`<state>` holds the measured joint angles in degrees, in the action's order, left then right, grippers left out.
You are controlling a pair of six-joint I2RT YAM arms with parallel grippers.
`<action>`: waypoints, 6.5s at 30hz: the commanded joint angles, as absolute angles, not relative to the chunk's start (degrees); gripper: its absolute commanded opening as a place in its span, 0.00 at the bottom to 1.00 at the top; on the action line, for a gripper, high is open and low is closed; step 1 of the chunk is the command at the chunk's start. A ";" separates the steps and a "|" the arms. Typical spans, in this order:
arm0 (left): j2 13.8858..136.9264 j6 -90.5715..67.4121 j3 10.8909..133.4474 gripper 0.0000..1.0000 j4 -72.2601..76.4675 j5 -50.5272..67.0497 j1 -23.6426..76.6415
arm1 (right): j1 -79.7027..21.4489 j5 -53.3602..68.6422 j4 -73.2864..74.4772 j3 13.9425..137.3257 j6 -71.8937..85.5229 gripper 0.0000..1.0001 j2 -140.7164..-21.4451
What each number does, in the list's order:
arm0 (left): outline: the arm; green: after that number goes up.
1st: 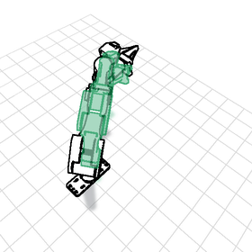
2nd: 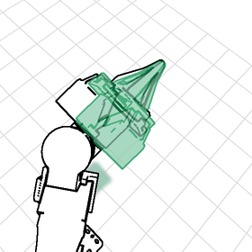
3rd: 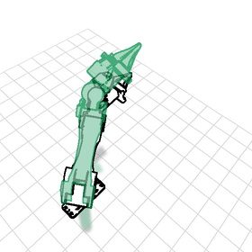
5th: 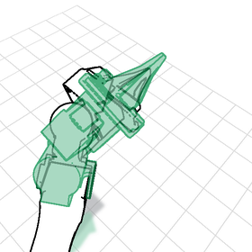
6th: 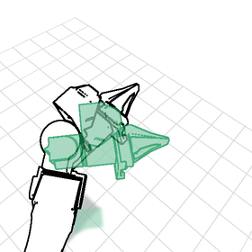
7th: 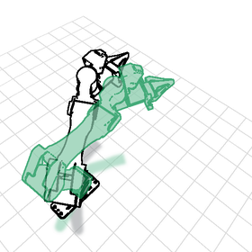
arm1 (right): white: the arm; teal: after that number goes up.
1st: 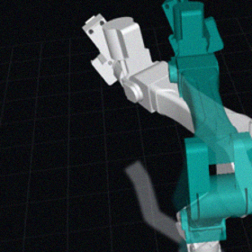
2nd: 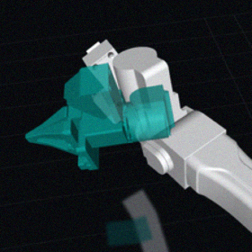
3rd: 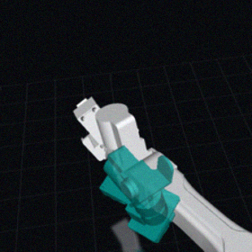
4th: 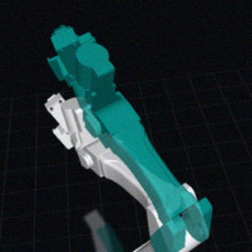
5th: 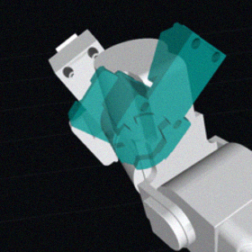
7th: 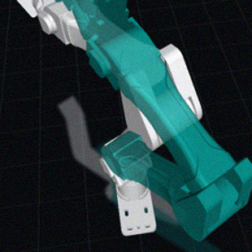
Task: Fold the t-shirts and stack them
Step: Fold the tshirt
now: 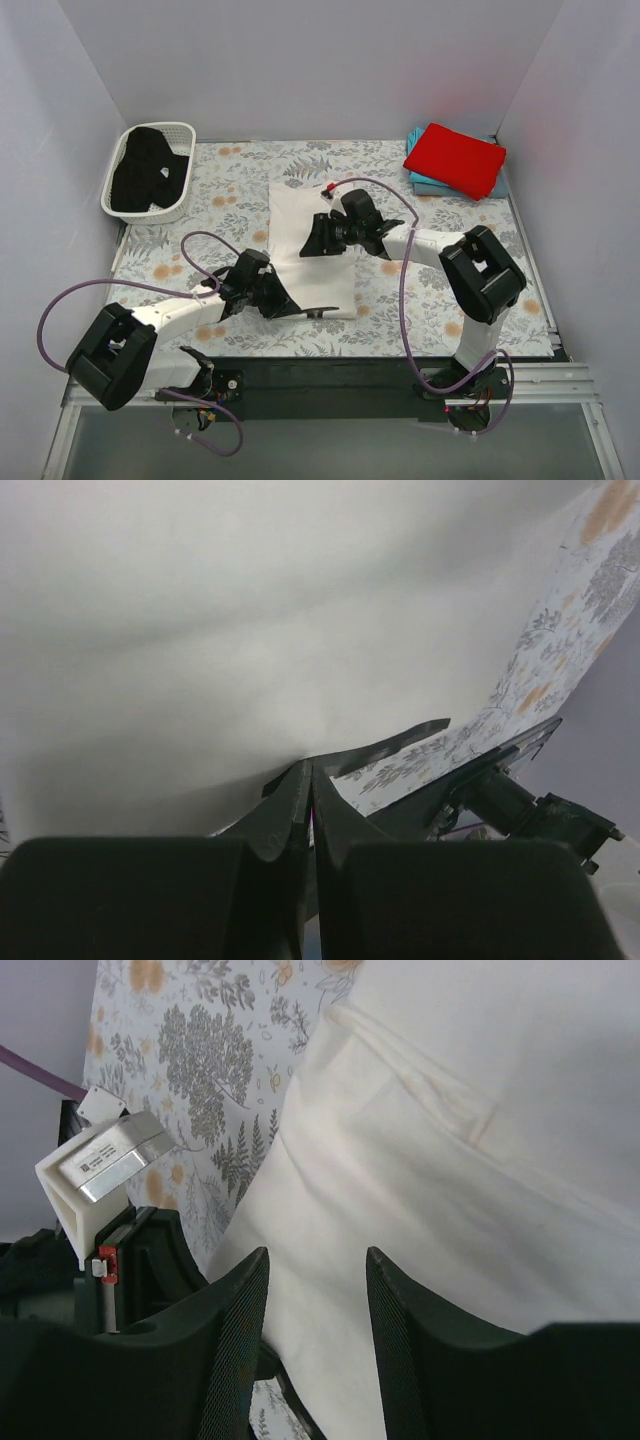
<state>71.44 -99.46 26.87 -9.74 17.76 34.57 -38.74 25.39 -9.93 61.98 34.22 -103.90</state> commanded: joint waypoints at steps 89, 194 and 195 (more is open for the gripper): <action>71.03 -93.24 40.26 0.13 -20.83 15.38 20.74 | -34.81 18.99 -4.57 37.87 36.04 0.52 -76.46; 69.43 -95.36 21.88 0.07 -13.19 12.65 24.35 | -36.74 8.00 -8.79 21.09 52.82 0.32 -77.25; 69.78 -94.93 21.97 0.03 -12.66 13.35 24.35 | -36.74 8.17 -8.79 21.35 52.47 0.28 -77.43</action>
<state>68.60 -97.36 22.79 -13.43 13.28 24.23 -36.40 12.03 -13.17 21.12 55.27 -75.55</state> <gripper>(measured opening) 0.065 0.309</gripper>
